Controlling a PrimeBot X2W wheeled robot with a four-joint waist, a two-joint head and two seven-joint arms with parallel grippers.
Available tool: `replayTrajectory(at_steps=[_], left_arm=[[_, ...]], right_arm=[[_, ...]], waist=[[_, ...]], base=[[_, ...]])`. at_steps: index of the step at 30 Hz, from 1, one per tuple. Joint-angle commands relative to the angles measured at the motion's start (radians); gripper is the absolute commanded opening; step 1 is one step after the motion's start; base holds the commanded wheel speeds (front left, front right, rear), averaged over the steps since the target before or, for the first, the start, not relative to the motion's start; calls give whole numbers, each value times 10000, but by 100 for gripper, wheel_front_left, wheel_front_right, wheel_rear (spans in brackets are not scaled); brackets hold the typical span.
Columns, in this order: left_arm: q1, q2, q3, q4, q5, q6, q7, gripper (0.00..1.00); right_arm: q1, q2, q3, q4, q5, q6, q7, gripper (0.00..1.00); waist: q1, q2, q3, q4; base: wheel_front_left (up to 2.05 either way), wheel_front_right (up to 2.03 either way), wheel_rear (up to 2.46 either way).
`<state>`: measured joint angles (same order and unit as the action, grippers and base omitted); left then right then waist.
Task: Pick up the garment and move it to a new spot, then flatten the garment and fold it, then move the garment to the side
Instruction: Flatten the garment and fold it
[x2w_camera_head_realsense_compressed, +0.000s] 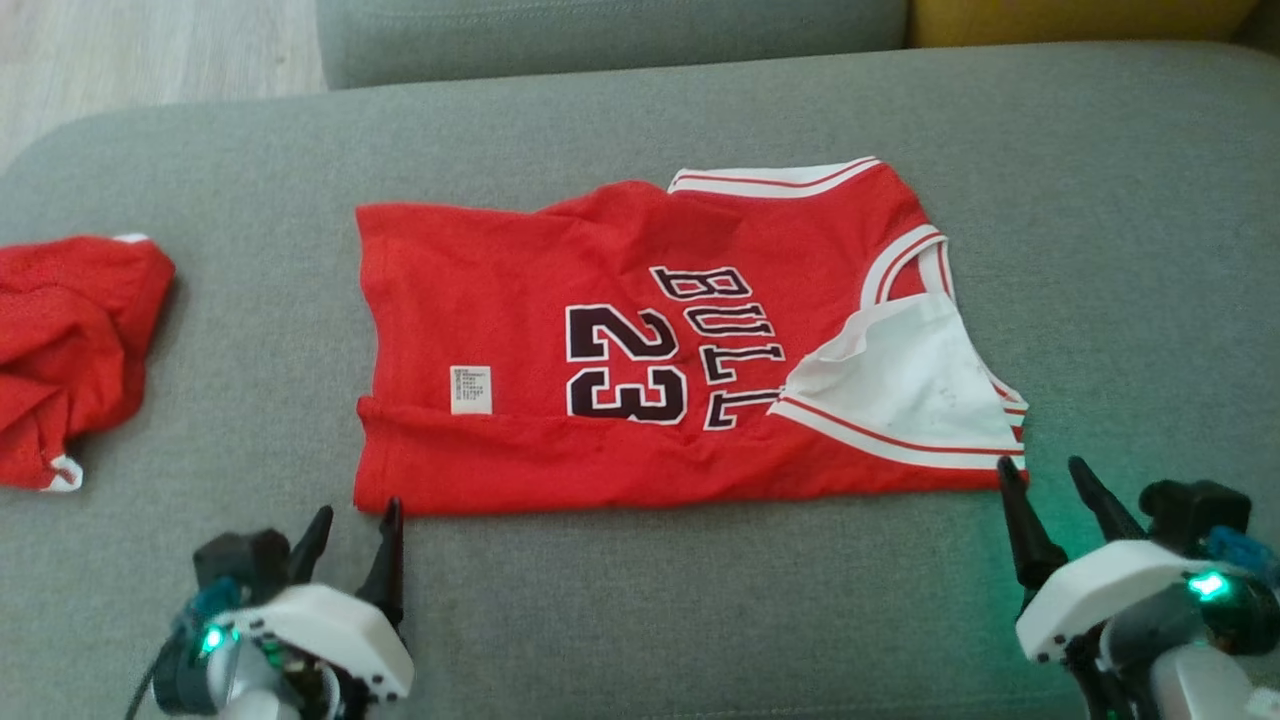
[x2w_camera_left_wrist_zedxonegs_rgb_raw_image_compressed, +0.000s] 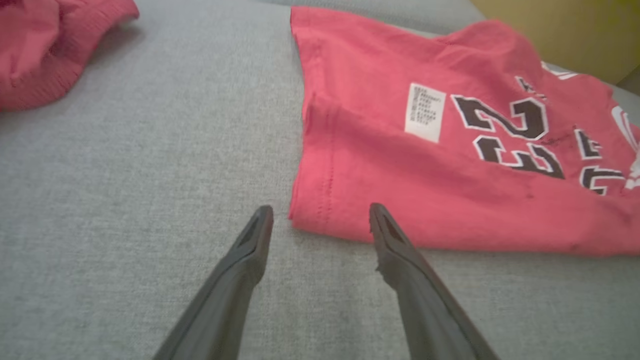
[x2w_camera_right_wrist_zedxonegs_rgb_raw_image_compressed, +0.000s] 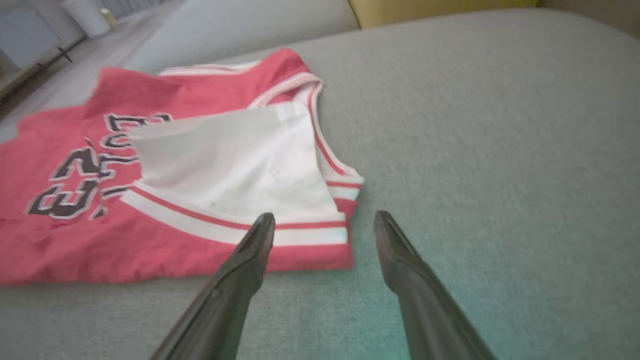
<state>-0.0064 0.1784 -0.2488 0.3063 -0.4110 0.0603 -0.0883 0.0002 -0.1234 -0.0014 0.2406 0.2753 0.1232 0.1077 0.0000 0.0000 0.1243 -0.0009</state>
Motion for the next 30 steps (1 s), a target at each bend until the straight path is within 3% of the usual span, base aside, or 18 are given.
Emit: replayTrajectory(at_steps=[1, 9, 10, 11, 12, 13, 14, 21, 30], left_arm=[[-528, 67, 337, -174, -76, -56, 25, 100], [-1460, -28, 537, 1112, -818, -480, 603, 100], [-1549, -46, 547, 1278, -936, -559, 734, 96], [-1635, -45, 551, 1409, -1005, -620, 809, 68], [-1708, -34, 533, 1531, -1047, -689, 871, 37], [-1765, -31, 513, 1649, -1105, -767, 947, 0], [-1823, -14, 487, 1740, -1117, -821, 975, 0], [-1826, 48, 443, 1887, -1065, -858, 618, 0], [-922, 350, 534, 583, -1107, -642, 578, 0]], right_arm=[[-338, -207, 131, -234, 37, 75, 43, 100], [-870, -119, -41, 309, 185, 75, 1353, 100], [-939, -115, -32, 330, 229, 75, 1454, 100], [-993, -124, -49, 393, 228, 75, 1615, 100], [-1039, -111, -46, 456, 252, 75, 1796, 83], [-1088, -85, -39, 453, 313, 75, 1866, 42], [-1122, -82, -34, 443, 330, 75, 1908, 0], [-1034, -2, -83, 233, 548, 75, 1902, 0], [128, 183, -357, -1057, 759, 75, 2289, 0]], waist=[[0, 0, 74, 52], [0, 0, 481, 76], [0, 0, 520, 74], [0, 0, 558, 71], [0, 0, 583, 66], [0, 0, 610, 62], [0, 0, 637, 61], [0, 0, 643, 66], [0, 0, 269, 119]], base=[[0, 0, 0], [0, 0, 0], [0, 0, 0], [0, 0, 0], [0, 0, 0], [0, 0, 0], [0, 0, 0], [0, 0, 0], [0, 0, 0]])
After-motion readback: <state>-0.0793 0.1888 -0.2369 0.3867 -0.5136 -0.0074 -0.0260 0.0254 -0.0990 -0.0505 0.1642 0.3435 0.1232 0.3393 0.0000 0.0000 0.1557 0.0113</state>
